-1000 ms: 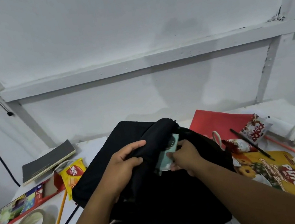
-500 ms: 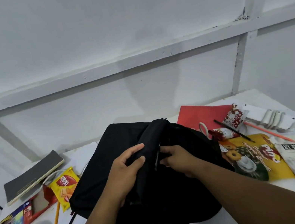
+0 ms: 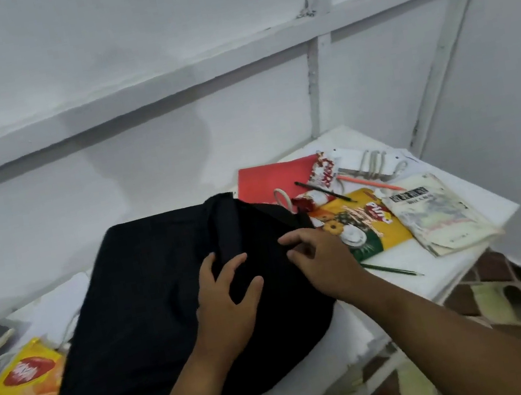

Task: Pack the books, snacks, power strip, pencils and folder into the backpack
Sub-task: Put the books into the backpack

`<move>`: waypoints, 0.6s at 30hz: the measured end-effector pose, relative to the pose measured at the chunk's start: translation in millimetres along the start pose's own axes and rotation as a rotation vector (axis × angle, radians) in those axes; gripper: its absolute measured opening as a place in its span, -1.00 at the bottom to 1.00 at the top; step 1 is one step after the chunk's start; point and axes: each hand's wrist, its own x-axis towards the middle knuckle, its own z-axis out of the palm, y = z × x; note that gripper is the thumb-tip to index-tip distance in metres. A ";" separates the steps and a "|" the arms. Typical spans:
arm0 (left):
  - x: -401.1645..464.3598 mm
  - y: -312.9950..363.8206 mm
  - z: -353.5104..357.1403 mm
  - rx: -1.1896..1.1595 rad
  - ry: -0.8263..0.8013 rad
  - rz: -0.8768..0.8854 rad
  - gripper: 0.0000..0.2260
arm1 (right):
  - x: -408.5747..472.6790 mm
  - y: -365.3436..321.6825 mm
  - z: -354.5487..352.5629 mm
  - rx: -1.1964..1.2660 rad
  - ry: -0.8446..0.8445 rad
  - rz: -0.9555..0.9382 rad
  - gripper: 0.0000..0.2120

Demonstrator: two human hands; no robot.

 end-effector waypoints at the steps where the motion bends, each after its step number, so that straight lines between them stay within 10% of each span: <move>1: -2.8 3.3 14.3 0.057 -0.008 0.029 -0.60 | -8.9 6.4 -11.4 -0.009 0.056 -0.014 -0.78; 7: -15.1 27.6 98.8 0.414 -0.065 0.112 -0.23 | -36.4 61.1 -83.8 -0.062 0.244 0.175 -0.81; 18: -9.4 6.1 180.4 0.788 -0.020 0.219 -0.36 | -25.1 166.3 -213.3 -0.598 0.312 0.561 -0.37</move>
